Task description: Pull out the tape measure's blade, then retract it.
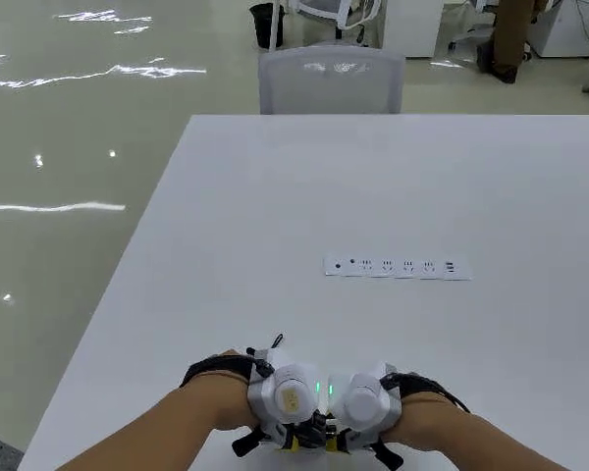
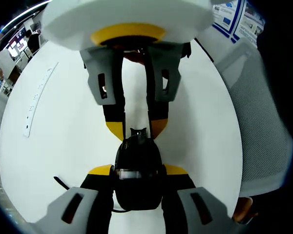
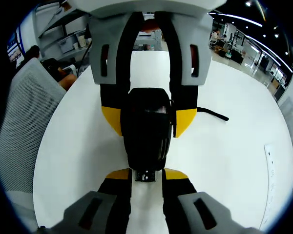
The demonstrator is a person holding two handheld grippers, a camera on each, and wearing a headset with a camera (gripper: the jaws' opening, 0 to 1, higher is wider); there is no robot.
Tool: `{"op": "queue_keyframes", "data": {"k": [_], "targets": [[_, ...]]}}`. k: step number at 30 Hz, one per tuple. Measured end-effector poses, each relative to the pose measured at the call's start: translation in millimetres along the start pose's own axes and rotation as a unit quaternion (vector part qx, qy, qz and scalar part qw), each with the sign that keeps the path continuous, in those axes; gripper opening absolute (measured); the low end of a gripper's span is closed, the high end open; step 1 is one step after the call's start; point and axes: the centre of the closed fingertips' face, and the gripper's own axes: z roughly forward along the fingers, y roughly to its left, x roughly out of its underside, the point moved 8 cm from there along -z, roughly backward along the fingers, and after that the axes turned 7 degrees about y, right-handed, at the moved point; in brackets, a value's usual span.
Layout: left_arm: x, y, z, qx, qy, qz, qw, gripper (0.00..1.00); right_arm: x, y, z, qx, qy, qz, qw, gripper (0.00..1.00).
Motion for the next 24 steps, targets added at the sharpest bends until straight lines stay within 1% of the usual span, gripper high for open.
{"op": "queue_keyframes", "data": {"k": [2,4,5,6,8,10,11,13,14,15,16,17,18,19,20,22,24], "targets": [[0.5,0.3,0.0,0.001,-0.005,-0.002,1.0000,0.33,1.7,0.7,2.1,-0.005,0.007,0.000,1.0000,0.23],[-0.1,-0.1,-1.3,0.001,-0.007,-0.005,1.0000,0.33,2.6,1.2,5.0,-0.002,0.011,-0.005,0.9999,0.21],[-0.8,-0.7,-2.7,0.001,-0.007,-0.005,1.0000,0.33,2.3,0.7,5.3,-0.003,0.010,-0.002,0.9999,0.21],[-1.7,-1.1,-3.5,0.001,-0.007,-0.006,1.0000,0.33,2.3,-1.3,5.9,-0.002,0.012,0.011,0.9999,0.20],[-3.1,-1.6,-4.0,0.001,-0.004,-0.008,1.0000,0.33,2.9,-1.1,6.5,-0.004,0.014,0.011,0.9998,0.20],[-4.1,-2.2,-4.0,-0.001,0.001,-0.005,1.0000,0.33,2.5,0.1,6.8,0.000,0.017,0.011,0.9998,0.20],[-3.3,-1.2,-3.7,0.000,0.002,-0.004,1.0000,0.33,1.9,1.1,6.6,0.005,0.020,-0.005,0.9998,0.20],[-2.9,-0.7,-3.5,0.001,0.001,-0.004,1.0000,0.33,2.6,0.7,6.5,0.003,0.020,0.005,0.9998,0.20],[-2.7,0.0,-3.3,0.002,0.001,-0.008,1.0000,0.33,3.4,0.1,5.8,0.001,0.014,0.016,0.9998,0.20],[-2.2,0.3,-3.0,0.003,0.001,-0.008,1.0000,0.33,3.8,0.5,5.4,0.001,0.013,0.018,0.9998,0.19],[-2.0,0.4,-2.8,0.003,0.001,-0.009,1.0000,0.33,3.9,0.4,5.6,0.001,0.013,0.009,0.9999,0.18],[-2.4,-0.1,-3.5,0.004,0.001,-0.009,1.0000,0.33,3.1,-0.5,5.9,-0.002,0.019,0.010,0.9998,0.17],[-2.8,-0.7,-3.9,0.004,0.002,-0.006,1.0000,0.33,2.3,-0.9,5.7,-0.001,0.028,0.013,0.9995,0.14],[-3.7,-1.6,-3.5,0.003,0.004,-0.002,1.0000,0.33,1.3,0.4,5.5,-0.003,0.033,0.006,0.9994,0.13],[-3.8,-1.4,-3.5,0.003,0.005,-0.005,1.0000,0.33,0.8,-0.7,5.6,-0.004,0.035,0.011,0.9993,0.13],[-4.6,-2.2,-6.0,0.003,0.005,-0.011,0.9999,0.32,1.3,-1.1,5.0,-0.006,0.037,0.008,0.9993,0.12],[-2.8,0.1,-6.8,0.004,0.003,-0.030,0.9995,0.32,1.4,-2.3,4.9,-0.008,0.042,0.004,0.9991,0.11]]}}
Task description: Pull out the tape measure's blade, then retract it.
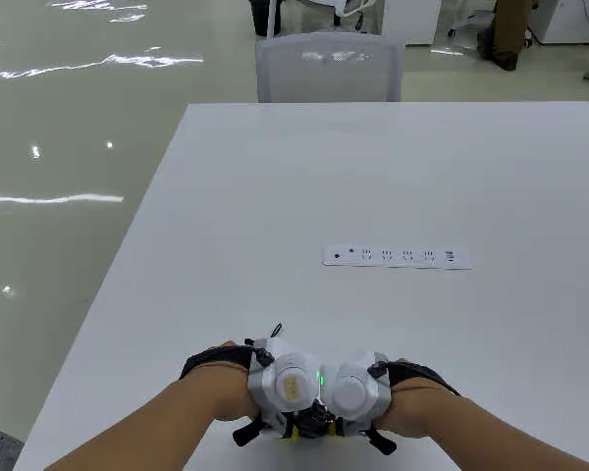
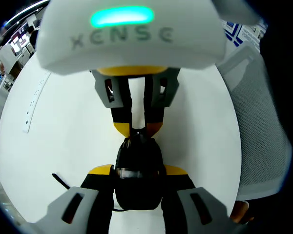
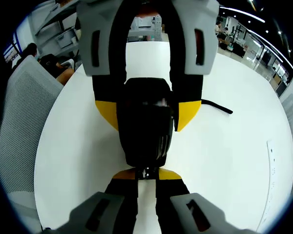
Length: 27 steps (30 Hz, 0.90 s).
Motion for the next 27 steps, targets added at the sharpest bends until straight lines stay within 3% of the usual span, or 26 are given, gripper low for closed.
{"op": "queue_keyframes", "data": {"k": [10,27], "targets": [[2.2,1.5,2.8,-0.002,-0.004,-0.006,1.0000,0.32,5.5,-0.8,1.1,-0.003,0.004,0.022,0.9997,0.10],[0.7,2.6,3.0,-0.001,-0.004,-0.012,0.9999,0.32,17.7,-5.2,-1.4,-0.007,0.017,0.011,0.9998,0.09]]}}
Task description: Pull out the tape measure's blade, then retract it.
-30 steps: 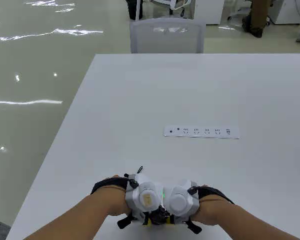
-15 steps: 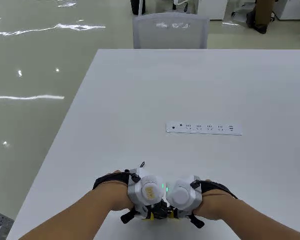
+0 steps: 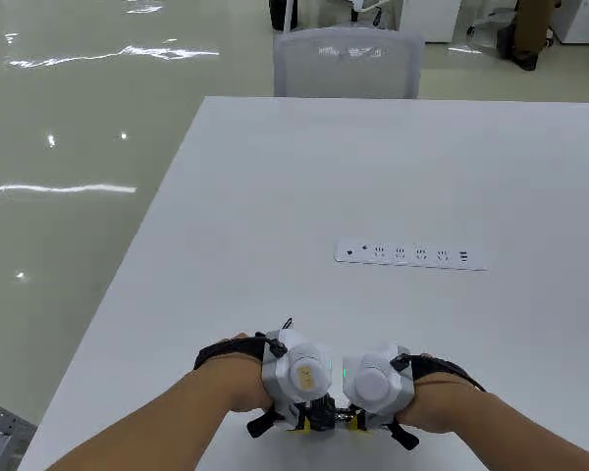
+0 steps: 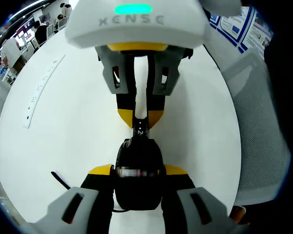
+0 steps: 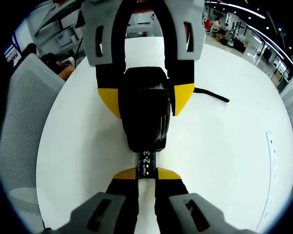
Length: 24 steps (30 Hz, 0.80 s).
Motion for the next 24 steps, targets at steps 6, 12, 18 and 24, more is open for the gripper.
{"op": "queue_keyframes", "data": {"k": [6,12,18,24], "targets": [[-1.0,-0.9,-1.3,0.000,0.000,-0.001,1.0000,0.32,6.8,1.2,-7.1,0.000,0.009,-0.001,1.0000,0.09],[-2.3,-2.7,-4.0,0.002,-0.002,-0.003,1.0000,0.32,17.3,1.5,-14.1,-0.002,0.023,0.004,0.9997,0.10],[-1.0,-1.2,-1.5,0.004,-0.003,-0.003,1.0000,0.32,28.1,2.7,-20.1,-0.001,0.036,0.007,0.9993,0.10],[0.2,0.1,0.3,0.004,-0.005,-0.004,1.0000,0.33,34.1,2.8,-23.3,0.001,0.041,0.012,0.9991,0.10]]}}
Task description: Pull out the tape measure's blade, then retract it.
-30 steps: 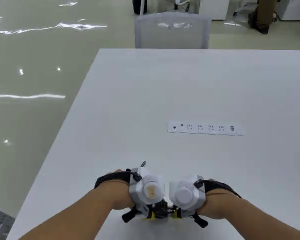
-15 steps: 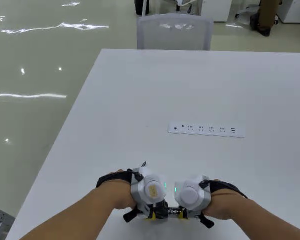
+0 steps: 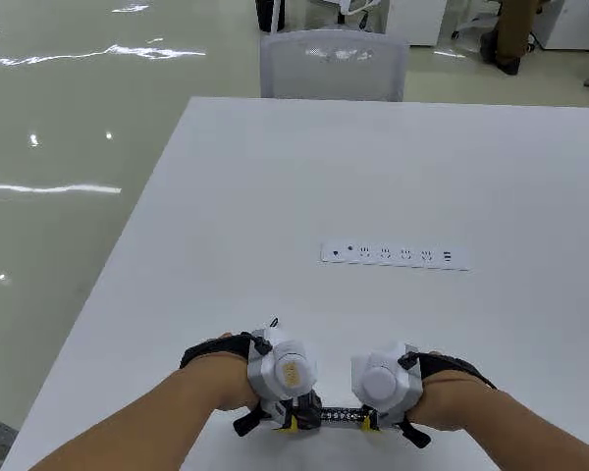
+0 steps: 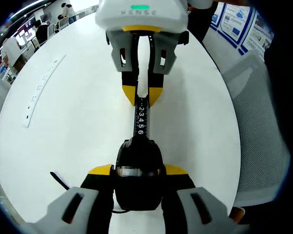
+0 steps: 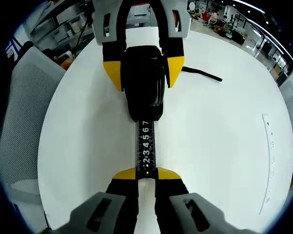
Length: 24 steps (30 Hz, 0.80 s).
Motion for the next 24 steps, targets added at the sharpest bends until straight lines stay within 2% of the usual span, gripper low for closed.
{"op": "queue_keyframes", "data": {"k": [13,24], "targets": [[1.1,1.5,1.9,0.000,0.000,0.000,1.0000,0.33,14.5,0.6,-1.5,0.002,0.012,0.005,0.9999,0.10],[0.3,0.5,0.6,0.001,0.001,-0.001,1.0000,0.33,23.4,0.4,-2.7,0.002,0.034,0.003,0.9994,0.10]]}}
